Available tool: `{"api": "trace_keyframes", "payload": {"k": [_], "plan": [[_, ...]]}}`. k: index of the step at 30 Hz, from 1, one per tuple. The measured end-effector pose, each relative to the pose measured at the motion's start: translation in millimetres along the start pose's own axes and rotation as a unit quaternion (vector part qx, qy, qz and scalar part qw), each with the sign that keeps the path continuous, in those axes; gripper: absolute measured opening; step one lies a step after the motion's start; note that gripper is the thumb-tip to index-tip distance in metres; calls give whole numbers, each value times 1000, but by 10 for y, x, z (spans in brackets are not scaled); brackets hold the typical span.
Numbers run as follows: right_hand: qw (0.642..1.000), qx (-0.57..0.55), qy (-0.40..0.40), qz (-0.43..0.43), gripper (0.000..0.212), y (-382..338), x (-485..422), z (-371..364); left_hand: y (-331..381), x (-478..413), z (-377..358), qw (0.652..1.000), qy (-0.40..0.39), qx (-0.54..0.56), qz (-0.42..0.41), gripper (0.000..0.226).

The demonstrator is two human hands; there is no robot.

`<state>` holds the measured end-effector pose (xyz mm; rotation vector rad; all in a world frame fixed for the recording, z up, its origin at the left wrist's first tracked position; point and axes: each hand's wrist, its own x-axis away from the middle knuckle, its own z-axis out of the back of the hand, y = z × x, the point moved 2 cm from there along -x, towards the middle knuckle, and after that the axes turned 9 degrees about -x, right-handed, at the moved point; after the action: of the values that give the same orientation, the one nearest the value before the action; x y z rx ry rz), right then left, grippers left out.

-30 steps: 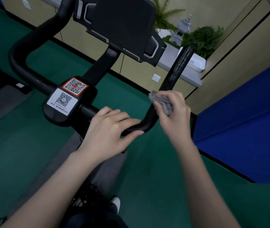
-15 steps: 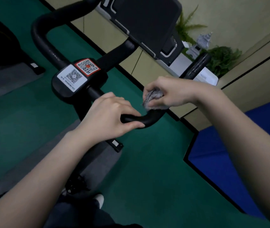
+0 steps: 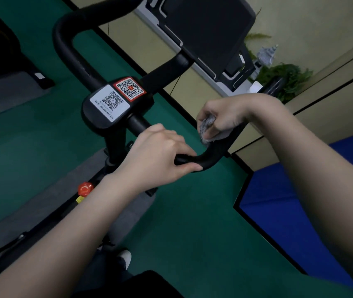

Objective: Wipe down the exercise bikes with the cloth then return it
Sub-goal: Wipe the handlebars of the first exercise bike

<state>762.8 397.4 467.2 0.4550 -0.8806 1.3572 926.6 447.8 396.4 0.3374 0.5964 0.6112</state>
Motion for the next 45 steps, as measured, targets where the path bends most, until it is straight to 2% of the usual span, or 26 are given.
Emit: {"api": "trace_keyframes", "payload": {"k": [5, 8, 10, 13, 16, 17, 18, 20, 21, 24, 26, 31, 36, 40, 45], "plan": [[998, -7, -64, -7, 11, -112, -68, -99, -18, 1, -8, 1000, 11, -9, -16, 34], [999, 5, -51, -14, 12, -131, -45, -85, -32, 2, -25, 1000, 15, -7, -25, 35], [999, 25, -17, -21, 7, -105, -22, -68, -44, 6, -35, 999, 18, -8, -30, 35], [998, 28, 60, -14, 11, -21, 67, -74, -59, 7, -42, 999, 20, -9, -38, 34], [978, -22, 204, 40, 12, 124, 253, -255, -54, 3, -48, 999, 27, -14, -39, 32], [954, -54, 286, 70, 13, 175, 315, -386, -53, 3, -52, 999, 28, -14, -36, 32], [914, -91, 382, 103, 14, 211, 373, -553, -52, 5, -60, 999, 27, -13, -33, 31], [797, -173, 563, 130, 14, 259, 422, -923, -51, 8, -76, 999, 31, -13, -34, 31], [736, -221, 628, 120, 15, 277, 395, -1082, -49, 11, -83, 999, 34, -15, -36, 30], [587, -358, 722, 69, 15, 249, 258, -1313, -48, 8, -92, 998, 43, -18, -45, 29], [524, -411, 743, 63, 16, 158, 212, -1402, -50, 8, -94, 998, 46, -18, -50, 28], [441, -487, 752, 53, 19, 44, 181, -1517, -53, 3, -101, 997, 48, -22, -55, 25], [381, -558, 736, 24, 14, 162, 100, -1425, -48, -12, -70, 998, 16, -28, -50, 30], [341, -657, 671, 34, 17, 41, 21, -1733, -21, -20, -63, 999, -3, -34, -42, 32], [250, -785, 566, 36, 11, 141, -27, -1678, 4, -10, -62, 999, -7, -38, -34, 32]]}}
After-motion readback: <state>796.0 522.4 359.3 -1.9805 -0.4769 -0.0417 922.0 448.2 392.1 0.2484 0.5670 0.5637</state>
